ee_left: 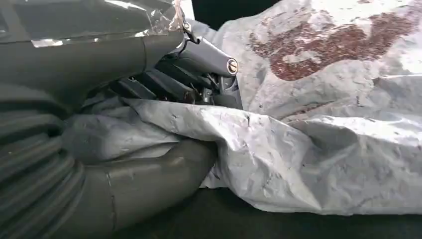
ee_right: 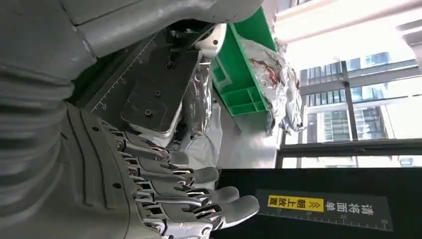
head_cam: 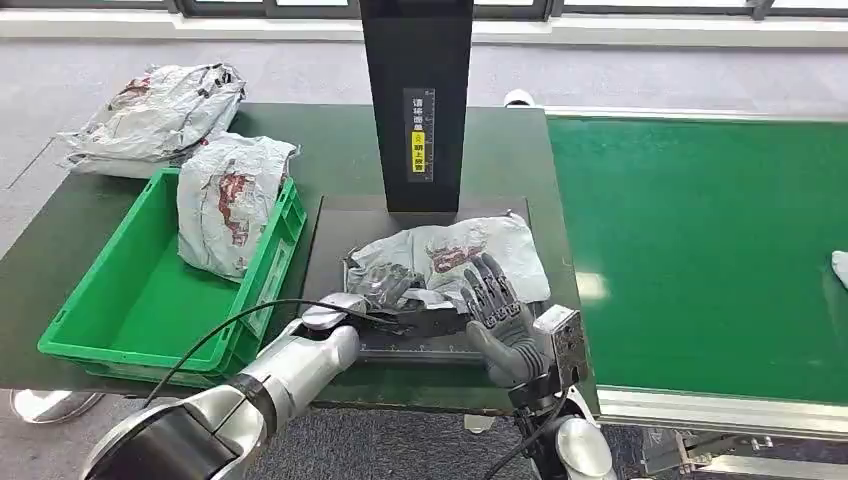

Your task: Moved the parcel from conveyor to table for the left to box.

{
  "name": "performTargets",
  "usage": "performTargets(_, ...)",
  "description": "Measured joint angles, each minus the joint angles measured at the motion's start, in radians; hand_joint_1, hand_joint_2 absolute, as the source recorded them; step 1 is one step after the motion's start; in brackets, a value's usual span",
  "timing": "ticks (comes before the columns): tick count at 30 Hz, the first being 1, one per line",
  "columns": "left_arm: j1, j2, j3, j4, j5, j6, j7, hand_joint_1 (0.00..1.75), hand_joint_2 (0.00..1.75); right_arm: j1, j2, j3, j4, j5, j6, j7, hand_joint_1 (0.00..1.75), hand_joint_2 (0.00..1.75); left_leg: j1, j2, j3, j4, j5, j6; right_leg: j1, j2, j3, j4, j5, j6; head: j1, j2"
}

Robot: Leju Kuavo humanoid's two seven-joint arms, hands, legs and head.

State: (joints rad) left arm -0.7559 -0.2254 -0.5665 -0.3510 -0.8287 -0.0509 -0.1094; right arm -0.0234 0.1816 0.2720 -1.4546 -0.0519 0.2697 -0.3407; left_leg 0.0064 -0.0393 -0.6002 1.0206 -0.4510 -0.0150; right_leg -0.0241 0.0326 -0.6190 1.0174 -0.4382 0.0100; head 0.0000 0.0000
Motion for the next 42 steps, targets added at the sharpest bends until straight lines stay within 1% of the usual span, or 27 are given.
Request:
performTargets(4, -0.006, 0.013, 0.014, -0.015, 0.085, 0.122, -0.075, 1.75, 1.75, 0.003, 0.0, -0.013, -0.001, 0.003, -0.013, -0.002, 0.0, 1.75, 0.0, 0.0, 0.0, 0.0, 0.0, 0.0, 0.0, 0.0, -0.001, 0.0, 0.0, 0.0, 0.0, 0.0)
performTargets(8, -0.061, 0.05, 0.061, -0.078, 0.145, 0.205, -0.102, 1.75, 1.75, 0.01, 0.0, -0.039, -0.012, 0.004, -0.031, -0.003, 0.0, 1.75, 0.0, 0.0, 0.0, 0.0, 0.001, -0.001, 0.0, 0.0, -0.001, 0.0, 0.001, -0.001, 0.0, 0.0)
performTargets(11, -0.104, 0.083, 0.105, -0.153, 0.159, 0.244, -0.093, 1.75, 1.75, 0.012, 0.0, -0.063, -0.025, 0.003, -0.057, 0.003, 0.0, 1.75, 0.0, 0.0, 0.0, 0.0, 0.001, -0.001, 0.001, 0.001, -0.001, 0.0, 0.001, -0.001, 0.0, 0.0)
performTargets(14, -0.136, 0.112, 0.145, -0.229, 0.155, 0.245, -0.069, 1.75, 1.75, 0.016, 0.001, -0.084, -0.043, 0.005, -0.065, 0.006, 0.0, 1.75, 0.0, 0.0, 0.0, 0.0, 0.001, -0.001, 0.001, 0.001, -0.001, 0.0, 0.001, -0.001, 0.0, 0.0)
performTargets(18, -0.14, 0.126, 0.165, -0.283, 0.146, 0.253, -0.064, 1.75, 1.75, 0.02, 0.003, -0.091, -0.057, 0.005, -0.066, 0.009, 0.0, 1.75, 0.0, 0.0, -0.001, 0.0, 0.001, -0.001, 0.0, 0.001, -0.001, 0.0, 0.001, -0.001, 0.0, 0.0)
performTargets(20, -0.14, 0.134, 0.177, -0.306, 0.145, 0.289, -0.065, 1.75, 1.75, 0.023, 0.003, -0.095, -0.062, 0.008, -0.076, 0.01, 0.0, 1.75, 0.0, 0.0, -0.001, 0.0, 0.001, -0.001, 0.0, 0.001, -0.001, 0.0, 0.001, -0.001, 0.0, 0.0)
performTargets(24, -0.139, 0.187, 0.246, -0.418, 0.21, 0.307, -0.033, 1.75, 1.75, 0.06, 0.003, -0.117, -0.095, 0.011, -0.096, 0.01, 0.0, 1.75, 0.0, 0.001, -0.001, 0.0, 0.001, -0.001, 0.001, 0.001, -0.001, 0.0, 0.001, -0.001, 0.0, 0.0)
performTargets(28, -0.128, 0.256, 0.364, -0.513, 0.239, 0.346, 0.004, 1.75, 1.75, 0.102, 0.003, -0.141, -0.118, 0.014, -0.105, -0.001, 0.0, 1.75, 0.001, 0.005, 0.0, -0.001, 0.0, -0.003, 0.002, 0.006, -0.002, 0.001, 0.001, -0.002, 0.0, 0.0)
performTargets(33, -0.046, 0.332, 0.498, -0.538, 0.17, 0.358, -0.004, 1.75, 1.75, 0.146, 0.003, -0.148, -0.158, 0.02, -0.105, -0.003, 0.0, 1.75, 0.002, 0.005, 0.001, -0.002, 0.0, -0.003, 0.004, 0.006, -0.002, 0.001, 0.0, -0.004, 0.0, 0.0)
performTargets(36, -0.01, 0.356, 0.551, -0.535, 0.156, 0.363, -0.018, 1.75, 1.75, 0.154, 0.003, -0.153, -0.169, 0.021, -0.101, -0.003, 0.0, 1.75, 0.003, 0.004, 0.0, -0.002, 0.0, -0.003, 0.005, 0.005, -0.002, 0.001, 0.0, -0.004, 0.0, 0.0)
performTargets(39, 0.006, 0.367, 0.575, -0.535, 0.149, 0.364, -0.019, 1.75, 1.75, 0.158, 0.003, -0.159, -0.176, 0.022, -0.101, -0.003, 0.0, 1.75, 0.003, 0.003, 0.0, -0.002, 0.0, -0.003, 0.004, 0.004, -0.002, 0.001, 0.0, -0.004, 0.0, 0.0)
performTargets(42, 0.021, 0.381, 0.596, -0.534, 0.132, 0.371, 0.008, 1.75, 1.75, 0.161, 0.003, -0.16, -0.18, 0.024, -0.101, -0.002, 0.0, 1.75, 0.003, 0.004, 0.0, -0.002, -0.001, -0.004, 0.003, 0.005, -0.002, 0.001, 0.0, -0.004, 0.0, 0.0)
